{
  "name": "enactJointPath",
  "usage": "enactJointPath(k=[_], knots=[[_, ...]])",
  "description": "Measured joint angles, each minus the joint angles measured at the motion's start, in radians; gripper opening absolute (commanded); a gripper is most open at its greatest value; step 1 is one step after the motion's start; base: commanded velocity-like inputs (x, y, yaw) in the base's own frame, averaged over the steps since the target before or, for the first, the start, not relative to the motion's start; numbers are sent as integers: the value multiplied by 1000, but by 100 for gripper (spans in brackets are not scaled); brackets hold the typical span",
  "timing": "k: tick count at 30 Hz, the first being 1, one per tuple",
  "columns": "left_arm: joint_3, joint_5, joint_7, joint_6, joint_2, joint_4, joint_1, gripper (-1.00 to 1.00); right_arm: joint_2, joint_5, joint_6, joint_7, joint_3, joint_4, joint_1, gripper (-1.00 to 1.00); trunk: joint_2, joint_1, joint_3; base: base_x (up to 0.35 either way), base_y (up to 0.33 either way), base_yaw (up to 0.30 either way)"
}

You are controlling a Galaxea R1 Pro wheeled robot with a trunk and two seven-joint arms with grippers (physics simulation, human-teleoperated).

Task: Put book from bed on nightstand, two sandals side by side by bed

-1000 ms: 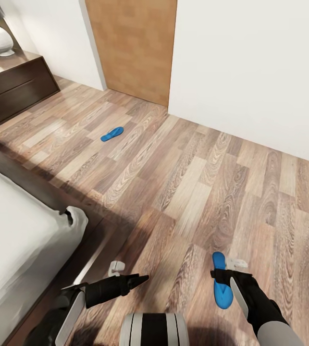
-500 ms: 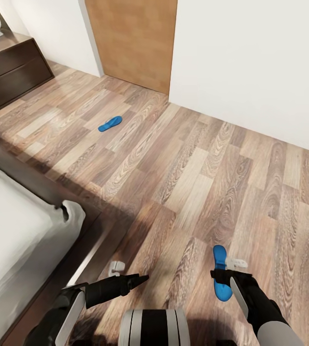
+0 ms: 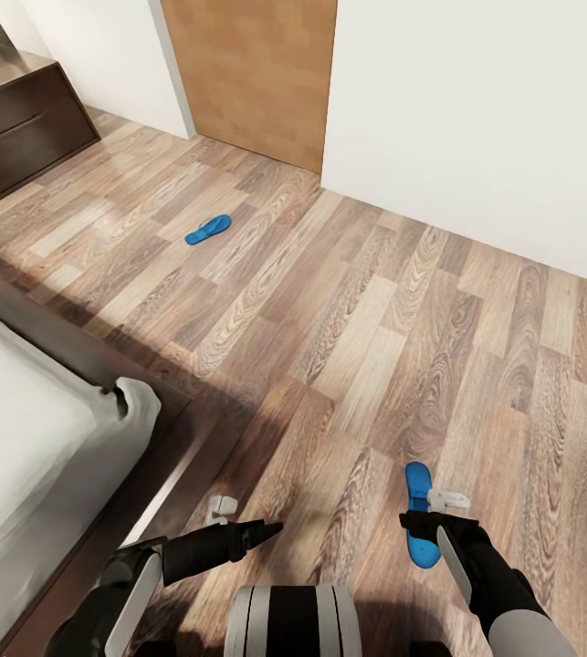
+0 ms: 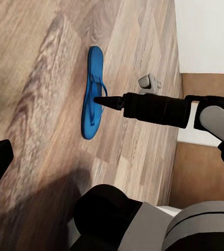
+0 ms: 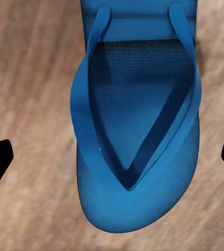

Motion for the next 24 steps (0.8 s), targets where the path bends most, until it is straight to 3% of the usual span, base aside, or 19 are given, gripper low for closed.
enactJointPath(k=[9, 24], knots=[[0, 0, 0, 0, 0, 0, 0, 100, 0, 1, 0, 0, 0, 0, 0, 100, -2, 3, -27, 0, 0, 0], [0, 0, 0, -1, 0, 1, 0, 100, 0, 2, 0, 0, 0, 0, 0, 100, -2, 3, -27, 0, -1, 0]])
